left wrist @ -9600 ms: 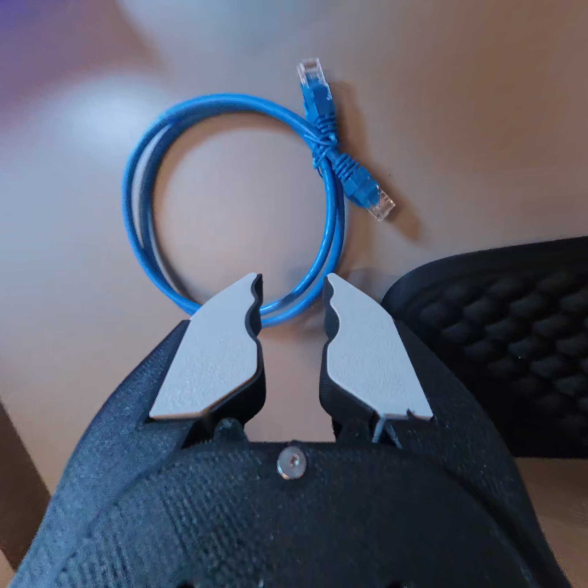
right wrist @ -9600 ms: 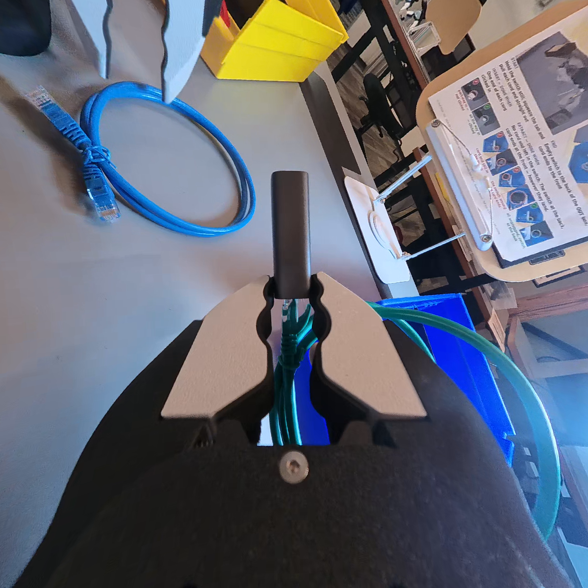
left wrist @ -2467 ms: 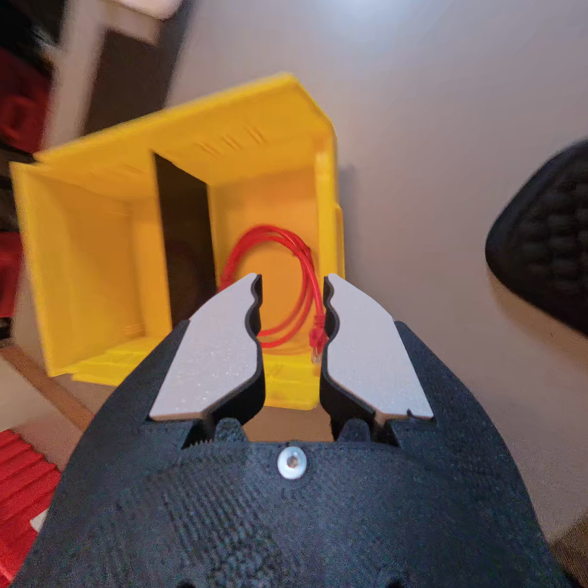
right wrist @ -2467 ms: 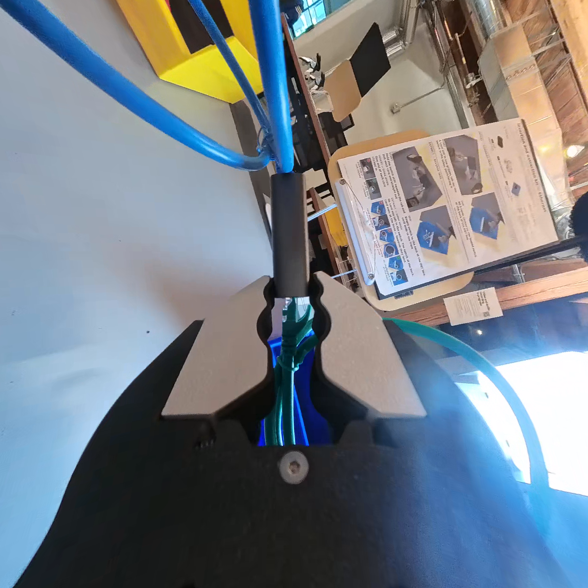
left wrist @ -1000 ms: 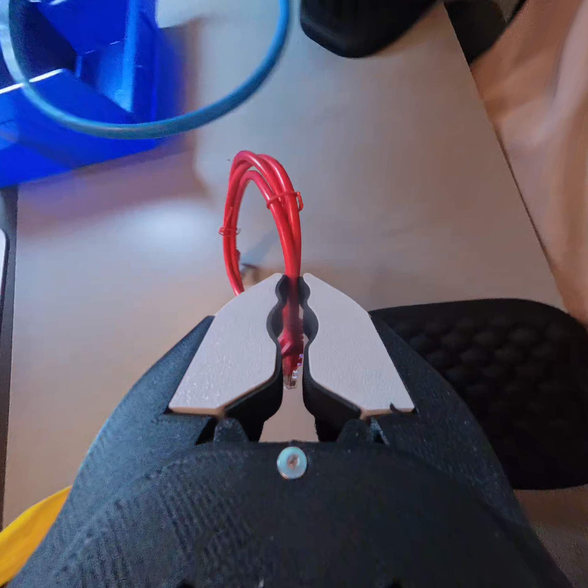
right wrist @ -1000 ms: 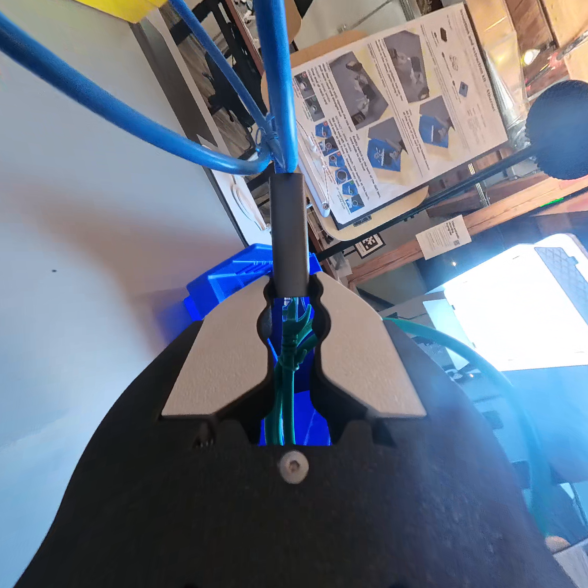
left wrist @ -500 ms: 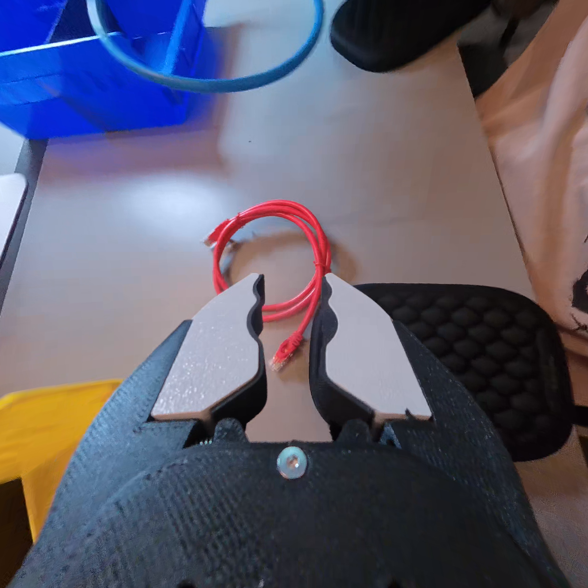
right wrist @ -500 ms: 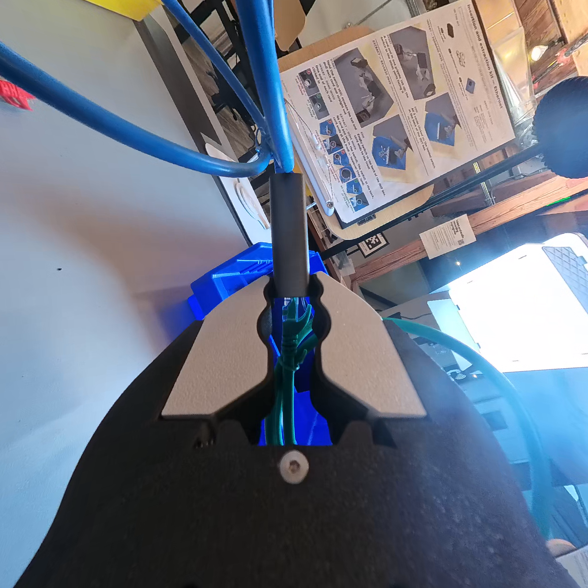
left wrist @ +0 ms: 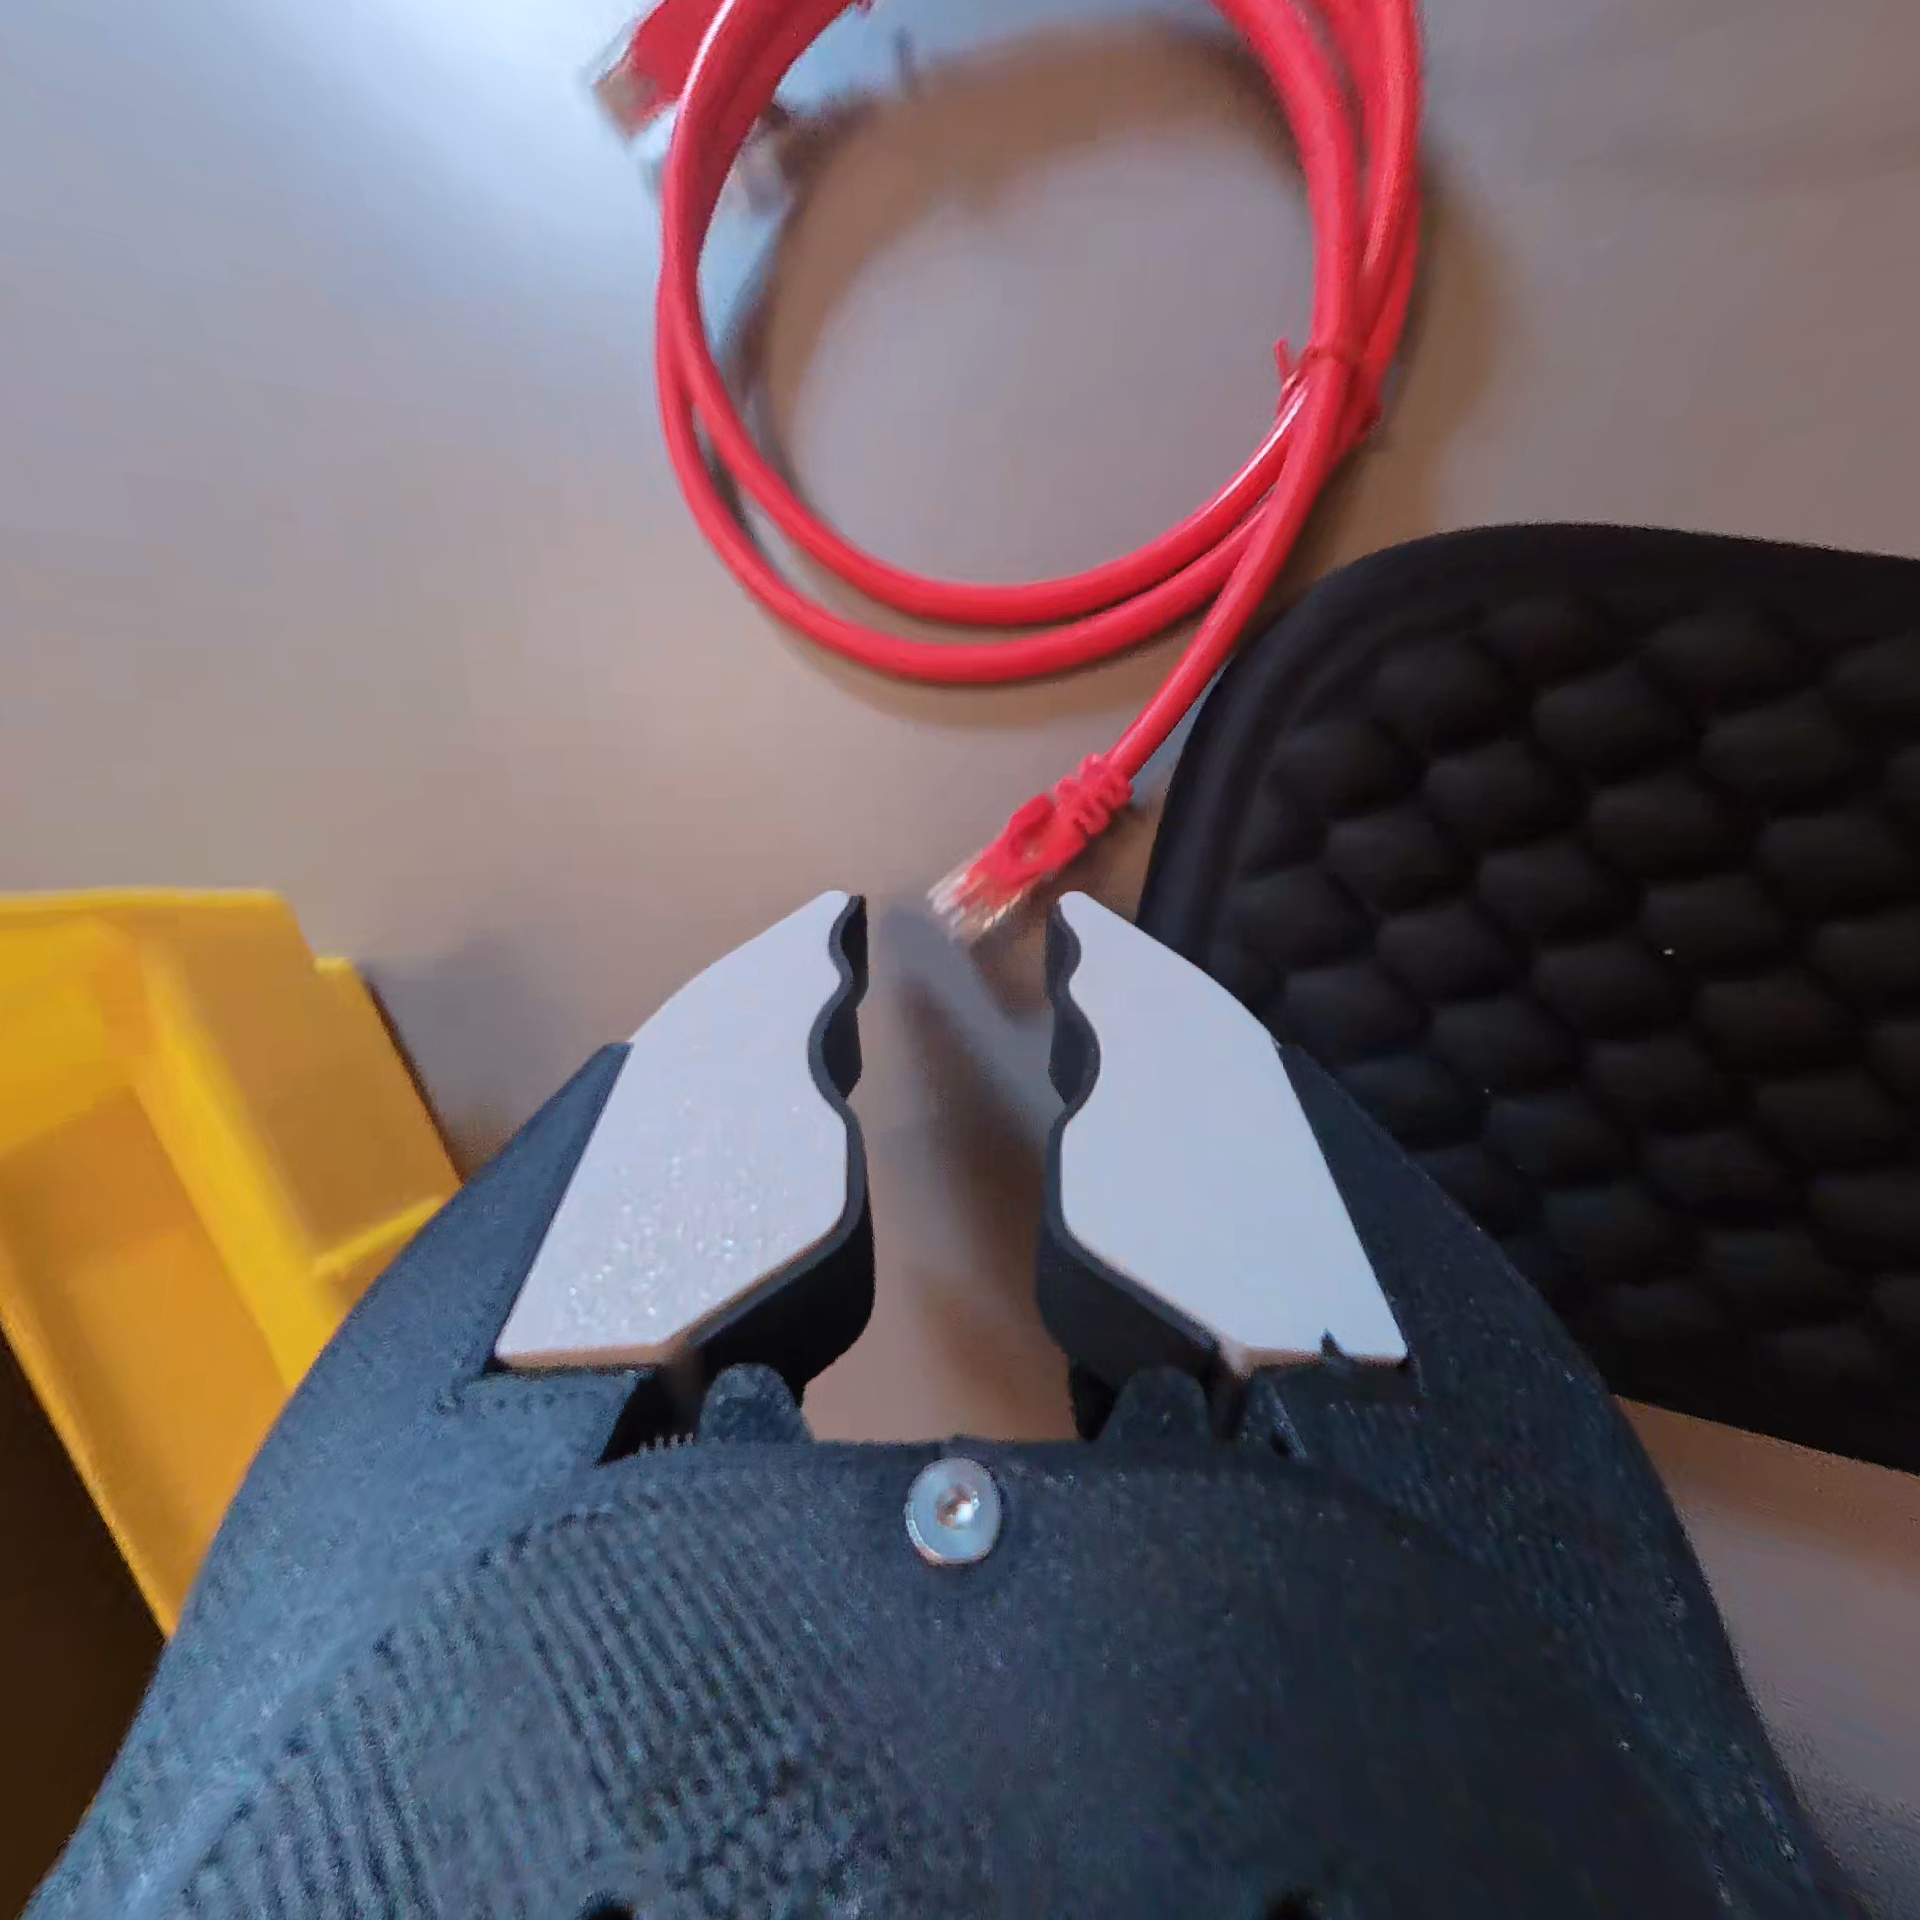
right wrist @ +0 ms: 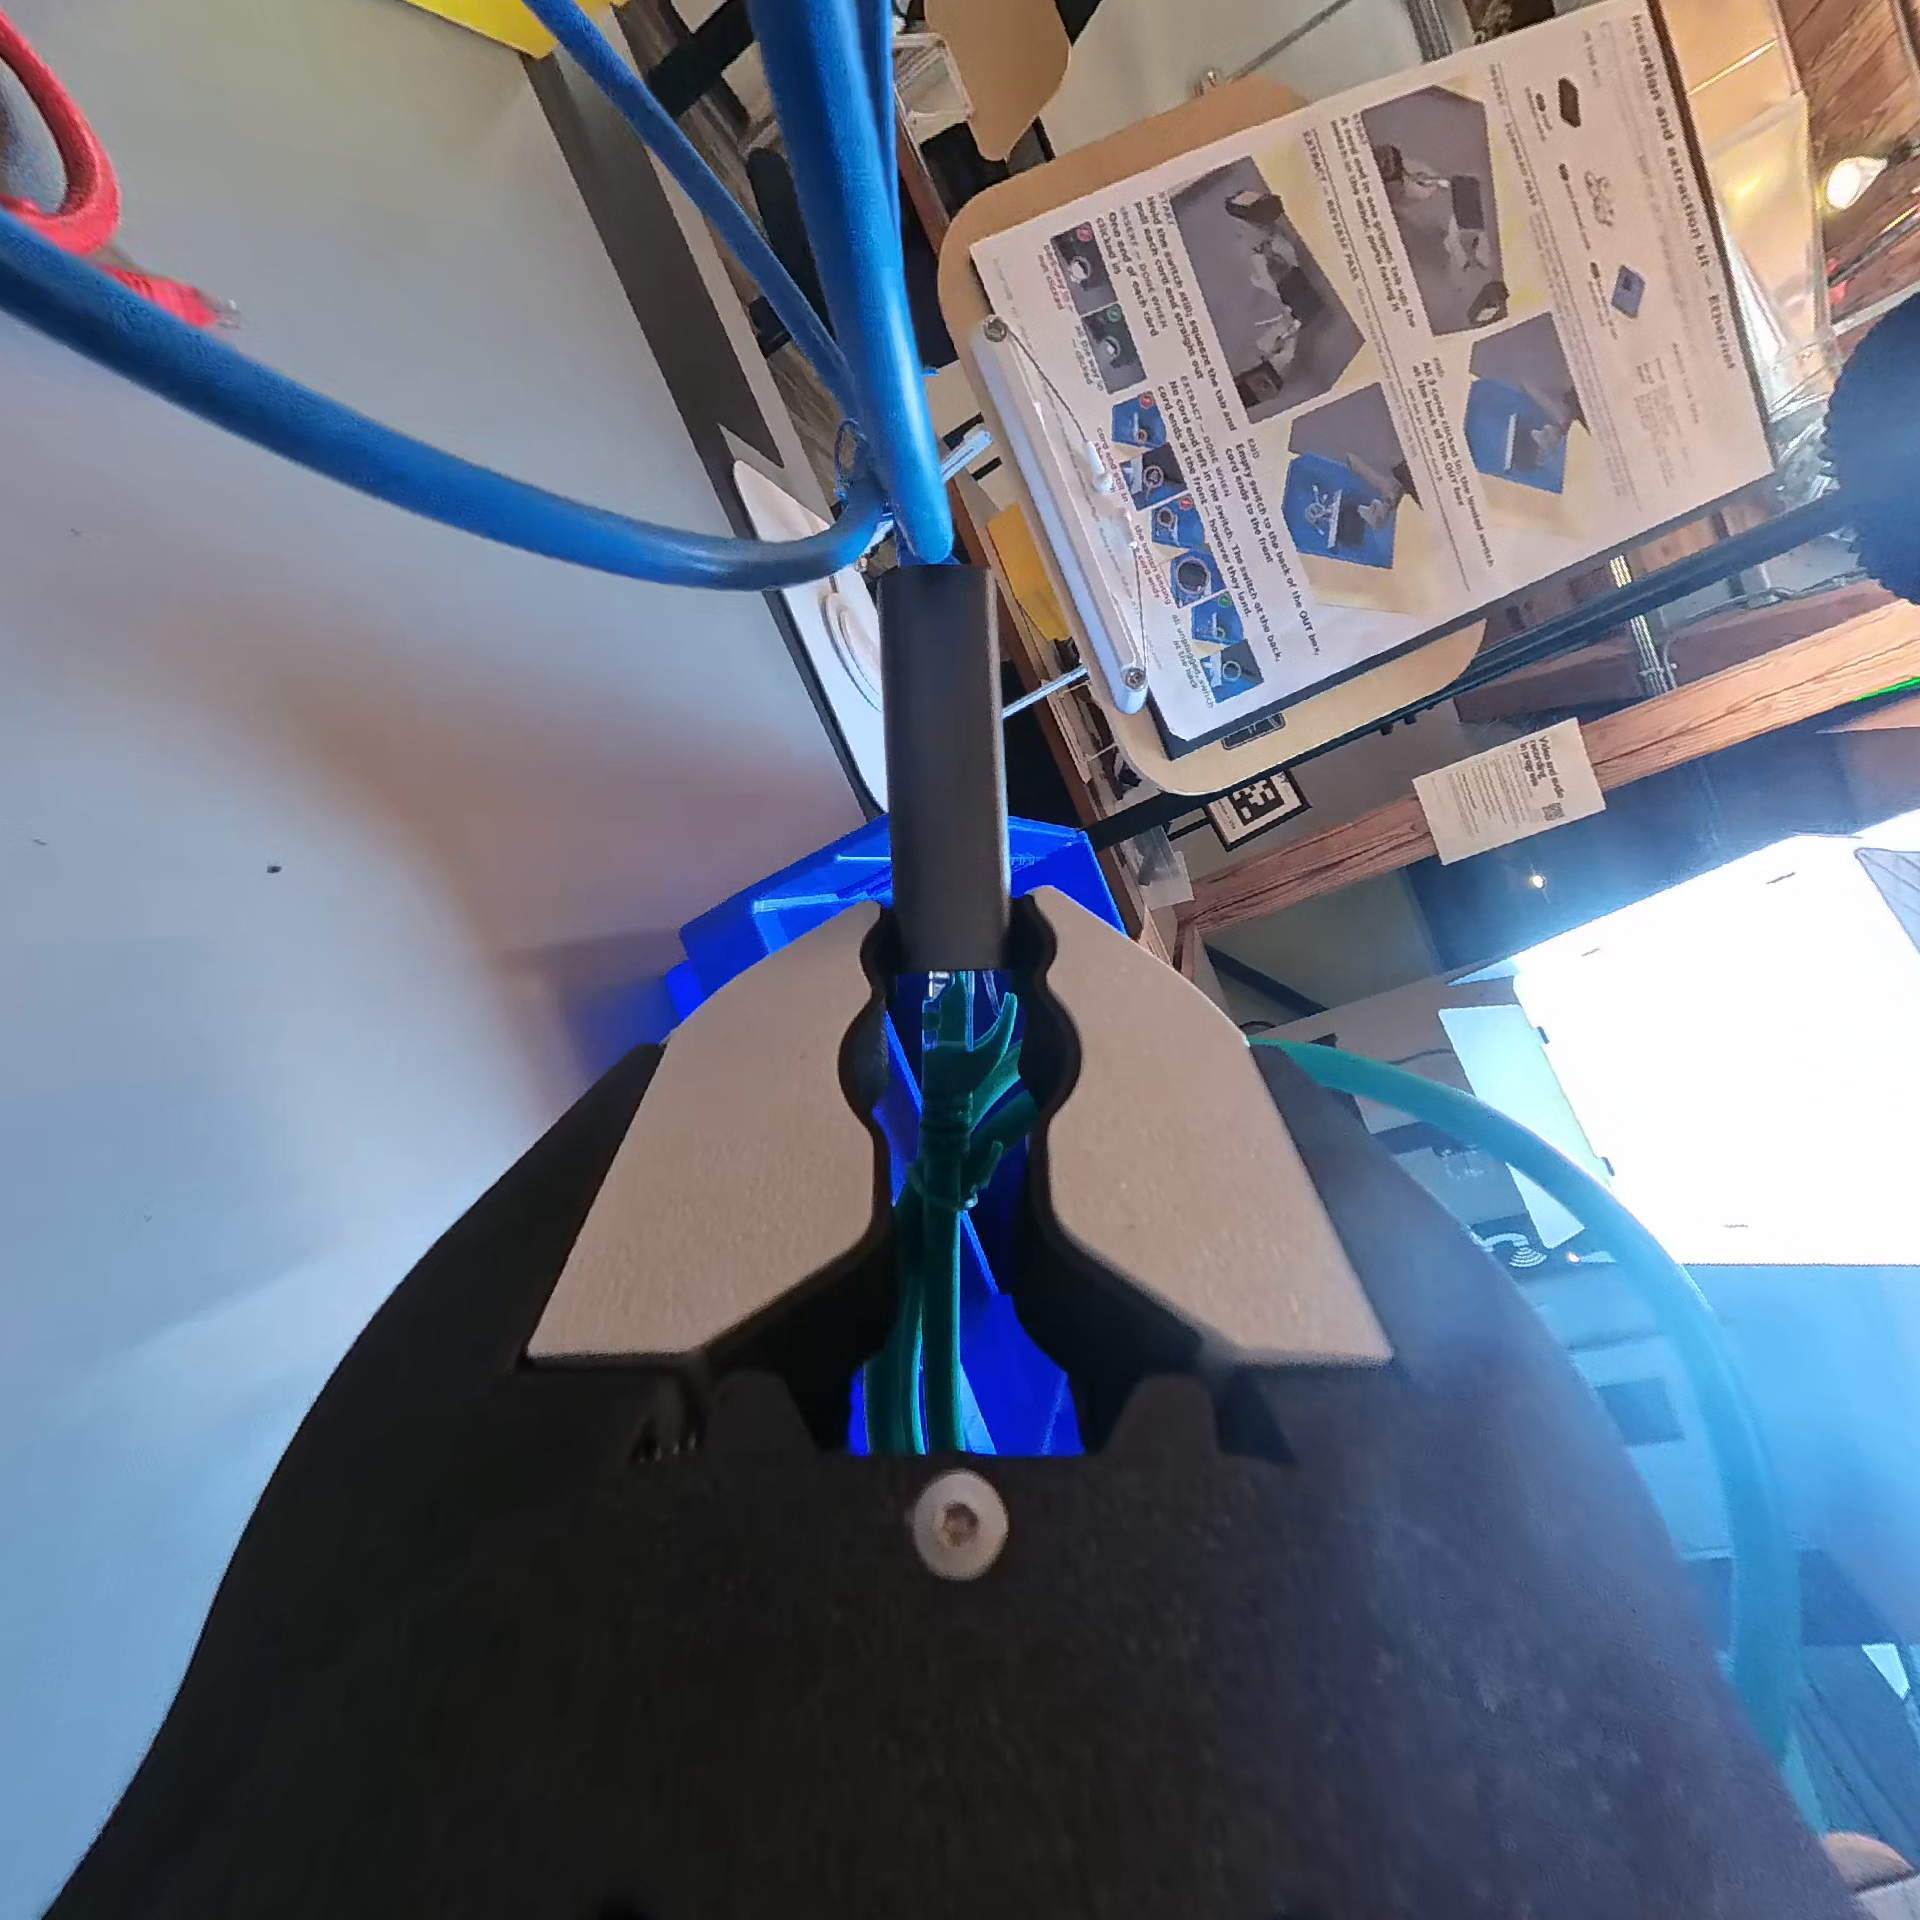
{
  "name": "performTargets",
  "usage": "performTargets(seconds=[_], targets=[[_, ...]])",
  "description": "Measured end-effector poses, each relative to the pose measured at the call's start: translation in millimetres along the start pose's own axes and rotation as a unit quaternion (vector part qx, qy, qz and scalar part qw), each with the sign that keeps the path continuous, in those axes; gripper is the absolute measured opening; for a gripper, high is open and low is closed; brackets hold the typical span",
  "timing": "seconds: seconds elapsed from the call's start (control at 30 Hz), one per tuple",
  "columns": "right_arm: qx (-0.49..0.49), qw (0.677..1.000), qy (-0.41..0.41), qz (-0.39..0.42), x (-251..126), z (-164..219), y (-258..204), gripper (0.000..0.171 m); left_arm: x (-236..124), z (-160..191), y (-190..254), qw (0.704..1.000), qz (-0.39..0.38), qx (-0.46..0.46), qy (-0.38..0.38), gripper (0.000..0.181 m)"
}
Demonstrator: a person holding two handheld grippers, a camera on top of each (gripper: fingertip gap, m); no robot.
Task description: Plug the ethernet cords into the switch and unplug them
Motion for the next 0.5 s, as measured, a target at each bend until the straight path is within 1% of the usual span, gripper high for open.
performTargets(seconds=[0.03,0.07,0.1,0.17,0.23,0.3,0.37,0.4,0.43,0.5], targets=[[-0.002,1.000,-0.001,-0.001,-0.2,-0.1,-0.5,0.021,2.1,-4.4,3.1,1.000,0.019,0.016,0.002,0.032],[-0.005,1.000,-0.001,0.000,-0.5,0.2,-0.6,0.021,4.5,-7.3,6.2,0.999,0.036,0.037,-0.001,0.025],[-0.006,1.000,-0.002,0.001,-0.8,0.9,-0.4,0.021,6.8,-10.9,7.7,0.997,0.047,0.057,-0.003,0.023],[-0.004,1.000,-0.005,0.002,-1.3,3.4,0.9,0.021,11.4,-19.6,3.1,0.996,0.039,0.084,-0.007,0.022],[0.002,1.000,-0.007,0.004,-1.9,6.3,2.6,0.022,14.8,-28.7,-7.6,0.994,0.005,0.106,-0.013,0.021],[0.009,1.000,-0.009,0.006,-2.6,9.1,4.3,0.022,14.9,-38.6,-27.4,0.992,-0.058,0.115,-0.015,0.023],[0.015,1.000,-0.011,0.008,-3.2,11.8,6.2,0.022,9.5,-47.0,-55.9,0.985,-0.141,0.092,-0.019,0.025],[0.019,1.000,-0.013,0.009,-3.4,13.0,7.0,0.022,4.7,-53.8,-67.4,0.983,-0.172,0.065,-0.005,0.025],[0.021,1.000,-0.014,0.010,-3.6,14.0,7.6,0.022,0.3,-62.9,-73.2,0.983,-0.182,0.030,0.023,0.025],[0.025,1.000,-0.015,0.011,-3.7,15.3,8.5,0.022,-4.6,-81.3,-73.6,0.983,-0.157,-0.053,0.080,0.028]])
Point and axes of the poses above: each gripper's, where its closed fingertips meet, x out along the fingers, z out of its underside, y = z × x across the jaws, the point moved 1 cm from there along -x, back along the fingers, and after that the axes turned 11 degrees about -x, right-handed, at the moved point
